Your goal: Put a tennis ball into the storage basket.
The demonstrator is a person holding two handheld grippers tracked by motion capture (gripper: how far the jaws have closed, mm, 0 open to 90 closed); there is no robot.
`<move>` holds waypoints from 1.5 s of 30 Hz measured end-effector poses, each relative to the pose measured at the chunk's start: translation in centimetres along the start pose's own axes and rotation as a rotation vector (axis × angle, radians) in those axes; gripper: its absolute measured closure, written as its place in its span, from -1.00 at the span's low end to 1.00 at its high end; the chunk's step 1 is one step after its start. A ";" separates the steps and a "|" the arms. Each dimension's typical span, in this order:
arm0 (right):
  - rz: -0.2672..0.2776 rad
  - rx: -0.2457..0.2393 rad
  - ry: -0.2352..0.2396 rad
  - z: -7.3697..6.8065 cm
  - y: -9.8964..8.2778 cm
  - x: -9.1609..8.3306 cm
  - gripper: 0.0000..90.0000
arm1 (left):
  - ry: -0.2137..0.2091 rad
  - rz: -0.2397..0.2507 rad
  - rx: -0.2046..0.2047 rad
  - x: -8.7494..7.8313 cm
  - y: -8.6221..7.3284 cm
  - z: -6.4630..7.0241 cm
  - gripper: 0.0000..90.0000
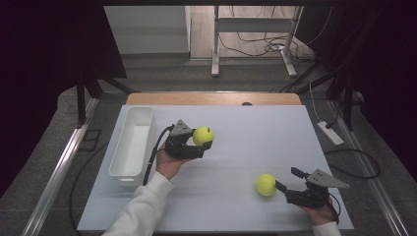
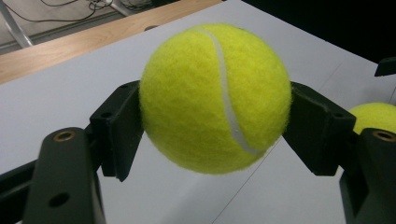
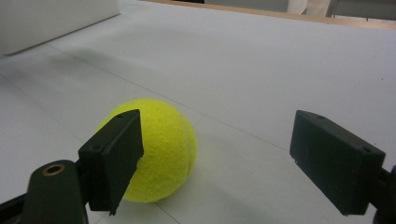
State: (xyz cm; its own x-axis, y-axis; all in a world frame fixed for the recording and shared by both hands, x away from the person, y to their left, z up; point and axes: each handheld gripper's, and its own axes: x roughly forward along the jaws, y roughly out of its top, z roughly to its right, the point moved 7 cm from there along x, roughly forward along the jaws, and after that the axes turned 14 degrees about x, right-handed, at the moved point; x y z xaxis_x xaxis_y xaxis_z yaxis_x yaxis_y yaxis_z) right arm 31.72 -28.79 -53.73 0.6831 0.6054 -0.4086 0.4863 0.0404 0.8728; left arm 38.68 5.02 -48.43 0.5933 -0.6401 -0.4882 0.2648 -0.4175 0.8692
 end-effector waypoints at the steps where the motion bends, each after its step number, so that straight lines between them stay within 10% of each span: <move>1: 0.000 0.000 0.000 0.0 0.0 0.0 -0.62 | 0.002 0.000 0.000 -0.1 0.0 -0.1 -0.41; 45: 0.002 0.003 -0.003 0.0 0.1 0.1 -0.62 | 0.084 0.003 -0.016 -3.4 -0.5 -2.7 -0.41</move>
State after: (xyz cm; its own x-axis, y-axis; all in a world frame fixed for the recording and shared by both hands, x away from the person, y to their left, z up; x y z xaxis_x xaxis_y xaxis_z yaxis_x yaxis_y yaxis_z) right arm 31.82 -28.75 -53.68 0.6857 0.6028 -0.4081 0.4870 0.0369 0.8726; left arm 38.60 9.18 -47.03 0.6554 -0.5846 -0.4783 0.2748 -0.4052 0.8719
